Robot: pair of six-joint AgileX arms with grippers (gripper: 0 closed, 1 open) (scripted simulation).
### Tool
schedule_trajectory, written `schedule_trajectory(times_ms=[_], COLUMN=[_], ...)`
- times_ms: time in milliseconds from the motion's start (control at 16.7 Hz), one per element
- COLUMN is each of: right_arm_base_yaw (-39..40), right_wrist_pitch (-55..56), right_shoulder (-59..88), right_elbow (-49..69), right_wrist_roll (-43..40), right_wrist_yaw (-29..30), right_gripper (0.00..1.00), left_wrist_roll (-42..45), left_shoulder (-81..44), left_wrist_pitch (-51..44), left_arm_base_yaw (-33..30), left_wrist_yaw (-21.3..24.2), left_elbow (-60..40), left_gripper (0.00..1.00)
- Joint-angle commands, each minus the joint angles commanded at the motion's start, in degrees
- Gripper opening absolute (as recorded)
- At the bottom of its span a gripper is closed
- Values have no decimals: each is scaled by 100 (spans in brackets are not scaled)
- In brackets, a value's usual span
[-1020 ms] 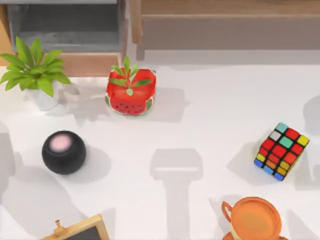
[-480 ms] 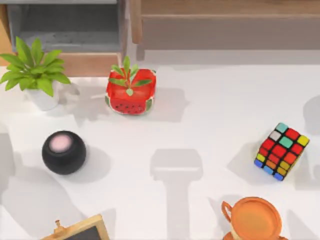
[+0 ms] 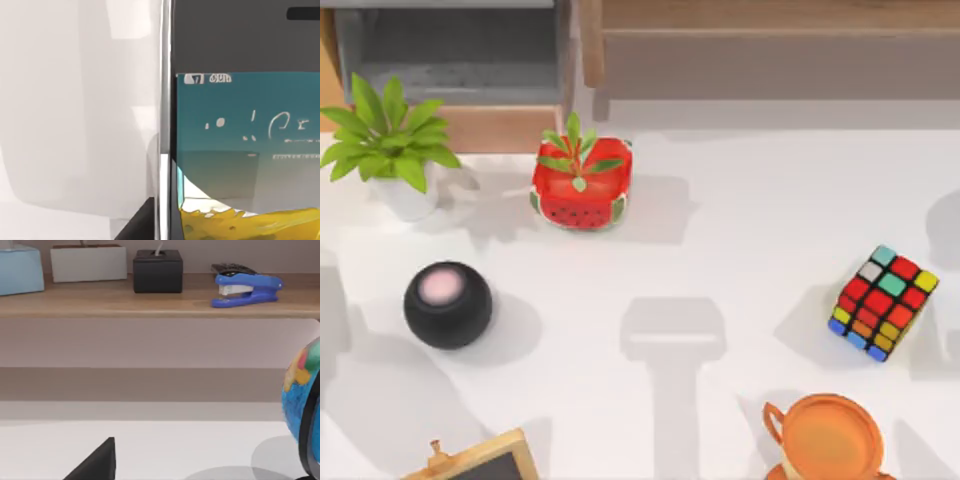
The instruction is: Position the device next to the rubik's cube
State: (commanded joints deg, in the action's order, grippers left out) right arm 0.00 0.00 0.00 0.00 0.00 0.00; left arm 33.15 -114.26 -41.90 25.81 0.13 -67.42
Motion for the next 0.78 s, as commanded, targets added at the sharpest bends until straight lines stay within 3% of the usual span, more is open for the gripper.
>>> schedule_trajectory(times_ms=[780], right_arm_base_yaw=[0], right_wrist_pitch=[0], right_shoulder=[0], right_elbow=[0], right_wrist_roll=[0], right_wrist_yaw=[0], right_gripper=[100], left_wrist_roll=[-47], left_shoulder=[370], left_wrist_pitch=[-557], left_arm_base_yaw=[-19], left_wrist_yaw=[110], left_elbow=[-244], left_gripper=[0])
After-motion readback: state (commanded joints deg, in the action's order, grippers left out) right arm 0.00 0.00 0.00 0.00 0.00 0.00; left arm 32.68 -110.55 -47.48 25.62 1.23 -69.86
